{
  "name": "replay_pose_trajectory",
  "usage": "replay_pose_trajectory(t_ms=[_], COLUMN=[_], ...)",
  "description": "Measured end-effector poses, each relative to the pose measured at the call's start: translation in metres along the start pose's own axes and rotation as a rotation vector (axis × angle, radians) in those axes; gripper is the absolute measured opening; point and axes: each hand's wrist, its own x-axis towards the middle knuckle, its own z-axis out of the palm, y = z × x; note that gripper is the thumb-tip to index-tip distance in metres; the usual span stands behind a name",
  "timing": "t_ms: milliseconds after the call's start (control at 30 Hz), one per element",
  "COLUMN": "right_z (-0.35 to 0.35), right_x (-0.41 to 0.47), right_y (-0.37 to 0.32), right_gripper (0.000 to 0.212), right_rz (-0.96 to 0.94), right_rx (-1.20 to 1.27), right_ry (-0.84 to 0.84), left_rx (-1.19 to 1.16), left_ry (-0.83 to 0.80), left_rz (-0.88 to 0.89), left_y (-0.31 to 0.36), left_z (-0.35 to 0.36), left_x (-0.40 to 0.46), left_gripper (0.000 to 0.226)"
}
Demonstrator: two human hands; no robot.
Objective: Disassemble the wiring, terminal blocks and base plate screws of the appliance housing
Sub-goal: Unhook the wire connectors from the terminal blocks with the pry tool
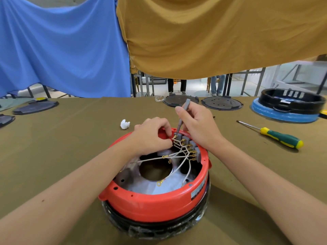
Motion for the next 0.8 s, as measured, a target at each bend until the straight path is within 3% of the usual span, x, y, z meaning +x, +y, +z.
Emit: replay_pose_trajectory(t_ms=[200, 467, 667, 800], right_z=[-0.0008, -0.0019, -0.0019, -0.0013], right_x=[0.0007, 0.0015, 0.0057, 0.0024], right_y=[0.0012, 0.0013, 0.0068, 0.0049], right_gripper=[0.034, 0.033, 0.042, 0.04], right_rz=[0.018, 0.027, 0.159, 0.107], right_rx=[0.0, 0.009, 0.101, 0.076], right_ry=[-0.01, -0.034, -0.044, -0.016], left_rx=[0.161, 0.066, -0.011, -0.028], left_ry=[0.064, 0.006, -0.031, 0.019], left_rz=[0.36, 0.273, 0.252, 0.243], left_y=[-0.0059, 0.0008, 0.0027, -0.0009], left_z=[-0.0021, -0.0017, -0.0028, -0.0025], left_x=[0.0007, 0.0036, 0.0036, 0.0035], left_gripper=[0.009, 0.005, 0.006, 0.008])
